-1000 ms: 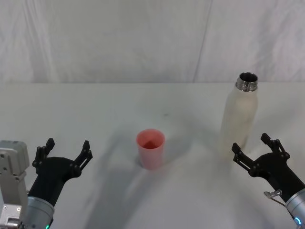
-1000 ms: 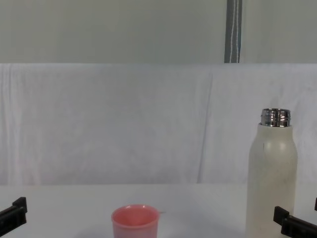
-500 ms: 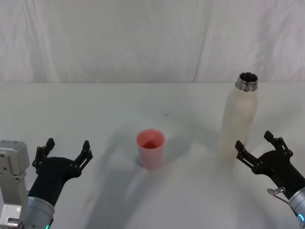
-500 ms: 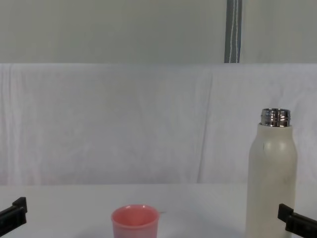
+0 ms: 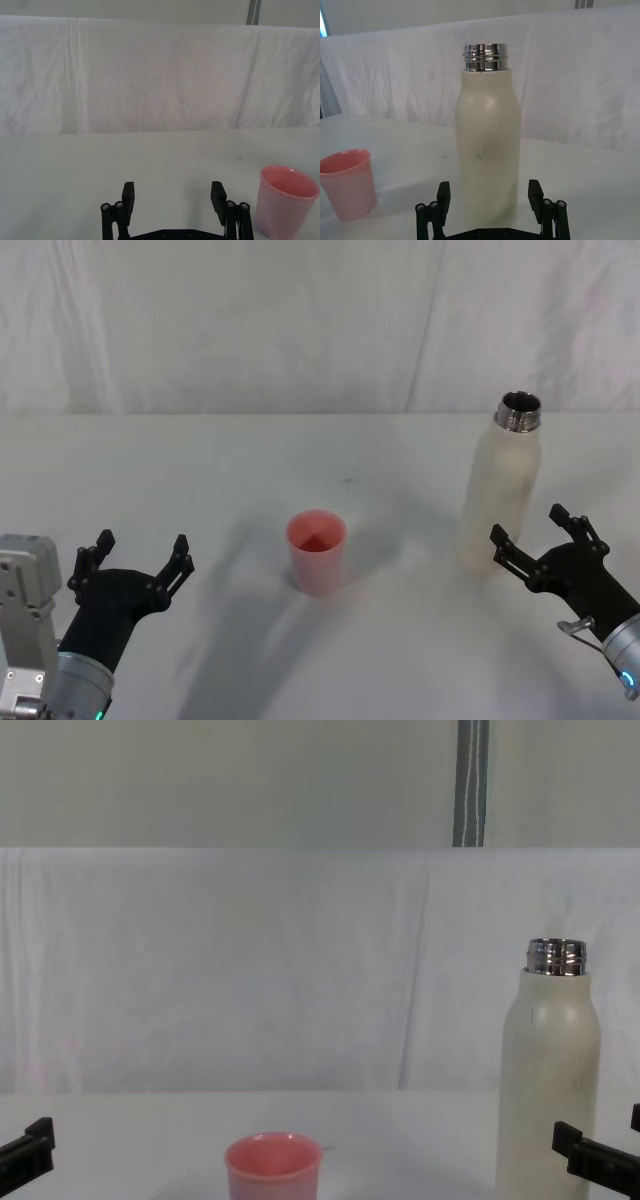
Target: Grasp the thermos with one hand and pour water into the cup lid.
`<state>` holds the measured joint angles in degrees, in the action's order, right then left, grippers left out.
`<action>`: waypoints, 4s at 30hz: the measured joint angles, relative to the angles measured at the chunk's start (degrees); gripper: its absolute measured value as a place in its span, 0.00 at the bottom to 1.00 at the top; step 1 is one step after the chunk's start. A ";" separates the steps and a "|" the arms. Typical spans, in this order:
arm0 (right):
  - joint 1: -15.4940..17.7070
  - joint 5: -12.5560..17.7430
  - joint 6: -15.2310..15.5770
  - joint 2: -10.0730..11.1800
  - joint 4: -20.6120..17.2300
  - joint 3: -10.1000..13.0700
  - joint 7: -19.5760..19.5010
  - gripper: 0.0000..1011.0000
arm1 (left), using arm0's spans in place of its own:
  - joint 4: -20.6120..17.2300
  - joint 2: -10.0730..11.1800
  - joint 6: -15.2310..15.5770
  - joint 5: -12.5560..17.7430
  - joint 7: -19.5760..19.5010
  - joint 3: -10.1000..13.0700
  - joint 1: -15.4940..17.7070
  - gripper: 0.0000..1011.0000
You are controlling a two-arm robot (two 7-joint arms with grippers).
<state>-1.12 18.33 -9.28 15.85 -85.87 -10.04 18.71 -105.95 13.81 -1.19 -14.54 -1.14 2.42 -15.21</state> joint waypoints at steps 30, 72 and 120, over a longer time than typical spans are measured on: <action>-4.41 0.82 -0.87 -0.76 4.27 -1.37 1.60 0.99 | 0.00 0.00 0.00 0.00 0.01 0.00 0.00 0.99; -12.31 1.19 -2.86 -1.76 12.78 -3.63 4.44 0.99 | 0.00 0.00 0.00 0.00 0.00 0.00 0.00 0.99; -18.51 1.53 -3.30 -2.02 19.80 -6.23 7.50 0.99 | 0.00 0.00 0.00 0.00 0.00 0.00 0.00 0.99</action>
<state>-19.64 19.87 -12.59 13.82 -66.07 -16.27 26.22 -105.95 13.81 -1.19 -14.54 -1.14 2.41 -15.21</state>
